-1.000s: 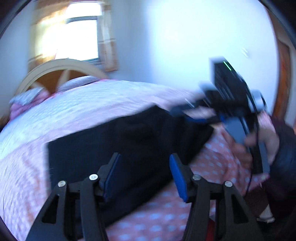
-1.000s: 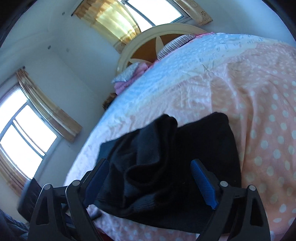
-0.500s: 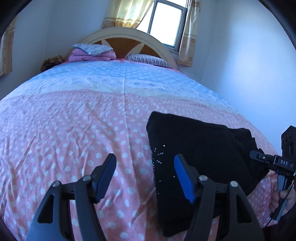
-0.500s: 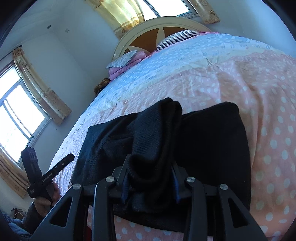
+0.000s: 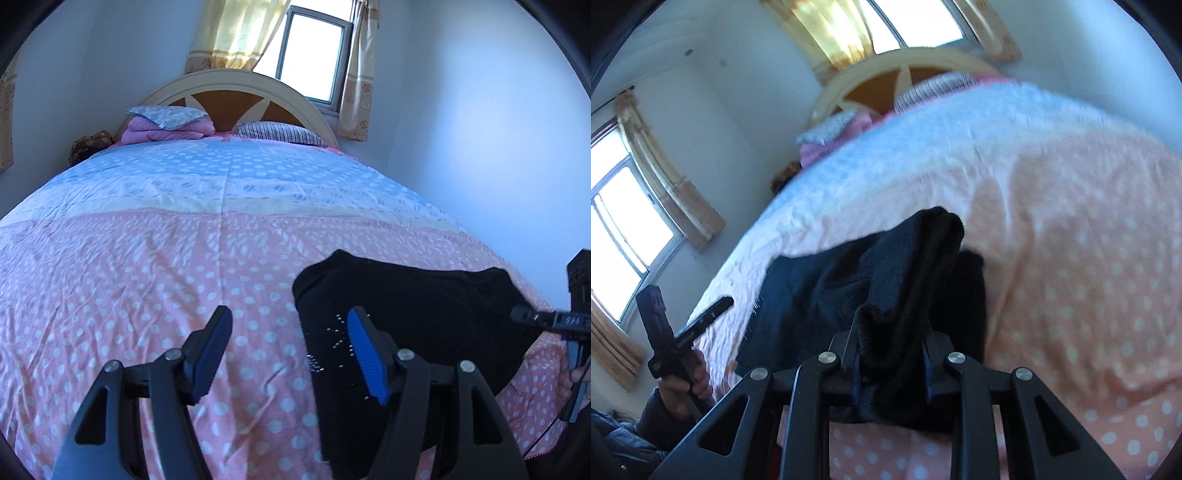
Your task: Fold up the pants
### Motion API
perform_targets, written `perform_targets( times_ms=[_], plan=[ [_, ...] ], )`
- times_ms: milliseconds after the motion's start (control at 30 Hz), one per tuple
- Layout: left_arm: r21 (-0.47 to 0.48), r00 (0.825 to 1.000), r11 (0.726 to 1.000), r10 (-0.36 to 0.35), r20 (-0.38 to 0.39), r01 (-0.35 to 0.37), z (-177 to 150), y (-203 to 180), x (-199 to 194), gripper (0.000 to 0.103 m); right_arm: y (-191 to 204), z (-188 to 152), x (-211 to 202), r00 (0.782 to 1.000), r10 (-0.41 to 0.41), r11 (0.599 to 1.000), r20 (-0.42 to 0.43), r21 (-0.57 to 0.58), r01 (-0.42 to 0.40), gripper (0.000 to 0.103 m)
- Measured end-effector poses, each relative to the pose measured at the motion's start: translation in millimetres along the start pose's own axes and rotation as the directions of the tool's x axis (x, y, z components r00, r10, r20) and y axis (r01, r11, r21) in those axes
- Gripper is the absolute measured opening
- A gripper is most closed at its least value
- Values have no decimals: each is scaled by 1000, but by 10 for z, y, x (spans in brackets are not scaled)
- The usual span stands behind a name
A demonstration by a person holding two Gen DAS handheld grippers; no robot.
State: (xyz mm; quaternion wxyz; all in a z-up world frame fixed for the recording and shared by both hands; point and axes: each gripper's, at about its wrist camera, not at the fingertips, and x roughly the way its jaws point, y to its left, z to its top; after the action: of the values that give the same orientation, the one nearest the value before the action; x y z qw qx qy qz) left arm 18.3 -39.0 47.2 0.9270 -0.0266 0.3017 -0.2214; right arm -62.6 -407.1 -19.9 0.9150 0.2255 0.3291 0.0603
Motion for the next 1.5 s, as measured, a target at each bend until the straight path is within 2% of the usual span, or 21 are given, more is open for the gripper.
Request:
perform_targets(
  times_ms=[67,233,300,400,433,500,600,667,700,800,933,1067,1267,1367,1500],
  plan=[
    [5,1000,1000,7,-23,-7,-44,-78,99,67,-76,-106,203,995,-46,999,-89,-8,45,26],
    [96,992,993,72,-102,-62,-207,-264,337,68,-211,-83,160,998,19,997,-54,79,-15,29],
    [117,991,991,78,-106,-65,-218,-284,322,68,-224,-56,122,998,33,994,-52,105,-28,33],
    [129,994,990,74,-86,-63,-169,-275,203,68,-91,-3,-49,999,-45,998,19,53,44,44],
    [139,995,988,72,-71,-62,-154,-276,144,68,-16,16,-135,993,-91,996,75,18,90,44],
    [170,996,984,70,-52,-61,-137,-281,54,68,110,47,-231,982,-112,992,151,-35,118,44],
    [206,997,977,65,-40,-55,-141,-257,-49,68,272,36,-261,982,-52,993,183,-90,69,44],
    [225,997,974,52,-55,-38,-194,-244,-57,68,293,26,-156,988,-12,995,155,-93,27,44],
    [244,996,969,46,-75,-26,-258,-248,-49,68,290,24,-85,991,-11,996,134,-87,23,44],
    [299,992,954,51,-113,-15,-448,-294,-34,68,227,-12,146,996,-87,994,36,-68,90,44],
    [305,988,952,12,-153,35,-594,-267,-177,68,151,-3,89,998,-41,999,48,-31,43,44],
    [355,986,934,24,-165,37,-663,-251,-319,68,81,10,141,998,1,1000,64,12,-1,44],
    [295,991,955,-2,-131,41,-560,-152,-370,68,7,34,-30,988,46,996,144,63,-56,44],
    [363,993,932,39,-113,5,-566,-209,-331,68,-87,29,-87,983,39,992,180,110,-60,45],
    [416,991,909,35,-126,21,-631,-273,-291,68,-201,18,-78,983,39,984,181,165,-69,45]
  ],
)
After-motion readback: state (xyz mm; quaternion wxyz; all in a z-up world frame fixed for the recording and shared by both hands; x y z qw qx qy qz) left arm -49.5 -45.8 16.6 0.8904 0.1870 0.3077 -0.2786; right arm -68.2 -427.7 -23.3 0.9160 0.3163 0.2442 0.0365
